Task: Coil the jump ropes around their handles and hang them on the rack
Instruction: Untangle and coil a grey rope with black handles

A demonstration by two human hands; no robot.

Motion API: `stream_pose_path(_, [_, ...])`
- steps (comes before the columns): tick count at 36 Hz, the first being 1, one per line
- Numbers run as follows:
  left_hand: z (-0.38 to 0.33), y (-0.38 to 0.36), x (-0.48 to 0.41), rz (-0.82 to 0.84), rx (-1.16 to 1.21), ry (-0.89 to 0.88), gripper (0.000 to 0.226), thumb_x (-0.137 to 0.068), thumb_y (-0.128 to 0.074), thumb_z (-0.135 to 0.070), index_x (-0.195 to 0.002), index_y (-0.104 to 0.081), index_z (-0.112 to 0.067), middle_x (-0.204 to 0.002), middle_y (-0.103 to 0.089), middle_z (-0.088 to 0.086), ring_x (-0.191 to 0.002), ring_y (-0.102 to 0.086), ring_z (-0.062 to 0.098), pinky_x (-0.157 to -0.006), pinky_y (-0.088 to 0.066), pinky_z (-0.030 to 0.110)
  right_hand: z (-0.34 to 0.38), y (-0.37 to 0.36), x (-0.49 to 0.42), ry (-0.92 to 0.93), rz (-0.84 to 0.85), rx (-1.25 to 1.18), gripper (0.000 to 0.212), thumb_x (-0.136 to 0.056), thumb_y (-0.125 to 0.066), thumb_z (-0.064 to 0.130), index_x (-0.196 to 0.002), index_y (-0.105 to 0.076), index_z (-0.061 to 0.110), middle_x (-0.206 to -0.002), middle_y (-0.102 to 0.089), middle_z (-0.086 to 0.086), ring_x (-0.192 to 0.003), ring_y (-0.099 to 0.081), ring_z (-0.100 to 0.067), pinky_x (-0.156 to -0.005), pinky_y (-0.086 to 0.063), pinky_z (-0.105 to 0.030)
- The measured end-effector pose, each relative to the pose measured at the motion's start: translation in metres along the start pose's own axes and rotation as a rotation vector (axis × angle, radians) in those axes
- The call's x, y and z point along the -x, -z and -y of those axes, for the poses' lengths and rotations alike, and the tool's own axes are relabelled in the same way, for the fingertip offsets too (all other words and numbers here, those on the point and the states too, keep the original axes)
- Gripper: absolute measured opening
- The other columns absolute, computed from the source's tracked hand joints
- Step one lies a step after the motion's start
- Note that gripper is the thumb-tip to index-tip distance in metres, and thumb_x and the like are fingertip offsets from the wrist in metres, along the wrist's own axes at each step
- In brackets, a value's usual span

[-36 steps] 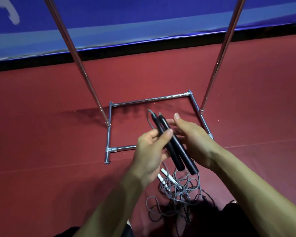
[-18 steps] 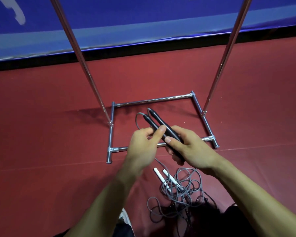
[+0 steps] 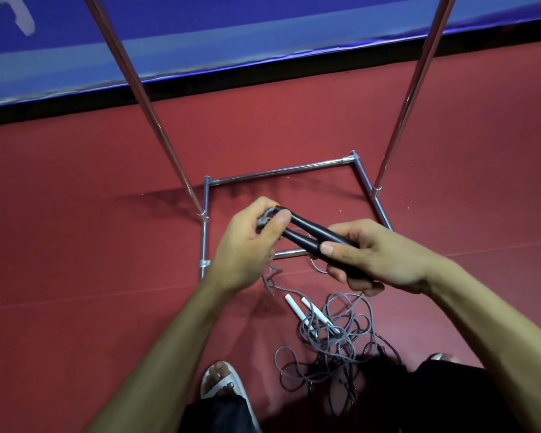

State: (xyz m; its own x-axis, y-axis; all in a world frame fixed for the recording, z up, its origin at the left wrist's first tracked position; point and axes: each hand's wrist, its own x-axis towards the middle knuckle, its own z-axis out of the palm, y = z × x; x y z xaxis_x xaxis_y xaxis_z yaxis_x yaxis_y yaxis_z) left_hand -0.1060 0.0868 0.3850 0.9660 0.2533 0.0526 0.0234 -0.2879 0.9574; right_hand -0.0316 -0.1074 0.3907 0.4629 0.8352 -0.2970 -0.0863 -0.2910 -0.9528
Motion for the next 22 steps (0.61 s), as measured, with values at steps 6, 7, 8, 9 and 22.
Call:
stream_pose_path(6, [0.002,-0.019,0.004,-0.014,0.295,0.138,0.019,-0.102,-0.046,-0.022,-0.091,-0.061,-0.019,-0.054,-0.026,-0.001,-0.042,-0.023,0.007,-0.041,-0.022,0.017,0.000,-0.005,-0.001,-0.046,0.040,0.006,0.035,-0.095,-0.051,0.036,-0.094,-0.047,0.000,-0.061,-0.049,-0.007,-0.040,-0.036,-0.016,-0.039,-0.029,-0.022])
stream_pose_path(7, [0.002,-0.020,0.003,-0.013,0.311,0.136,0.020,-0.100,-0.048,-0.025,-0.085,-0.057,-0.015,-0.054,-0.023,0.000,-0.041,-0.021,0.007,-0.041,-0.021,0.017,0.000,-0.005,0.000,-0.056,0.049,0.006,0.041,-0.092,-0.051,0.039,-0.096,-0.046,-0.002,-0.060,-0.049,-0.006,-0.040,-0.037,-0.015,-0.039,-0.029,-0.021])
stream_pose_path(8, [0.001,-0.020,0.002,-0.019,0.325,0.136,0.025,-0.096,-0.052,-0.030,-0.081,-0.052,-0.010,-0.054,-0.021,0.000,-0.040,-0.020,0.007,-0.041,-0.020,0.016,0.001,-0.005,0.000,-0.066,0.057,0.004,0.045,-0.091,-0.051,0.040,-0.098,-0.046,-0.004,-0.060,-0.049,-0.005,-0.040,-0.037,-0.015,-0.040,-0.030,-0.020])
stream_pose_path(9, [0.000,-0.021,0.002,-0.029,0.337,0.138,0.032,-0.094,-0.055,-0.033,-0.080,-0.047,-0.005,-0.052,-0.020,-0.001,-0.039,-0.019,0.007,-0.041,-0.019,0.016,0.001,-0.004,0.001,-0.076,0.063,0.001,0.047,-0.091,-0.051,0.041,-0.099,-0.046,-0.005,-0.060,-0.049,-0.005,-0.039,-0.037,-0.014,-0.040,-0.030,-0.020])
stream_pose_path(22, [0.002,-0.031,0.000,-0.079,0.237,0.116,0.037,-0.104,-0.043,-0.022,-0.076,-0.042,0.002,-0.047,-0.024,-0.005,-0.038,-0.021,0.009,-0.039,-0.024,0.016,0.005,0.002,0.003,-0.156,0.030,0.099,0.031,-0.099,-0.047,0.038,-0.080,-0.049,0.014,-0.060,-0.044,-0.011,-0.040,-0.034,-0.015,-0.039,-0.026,-0.019])
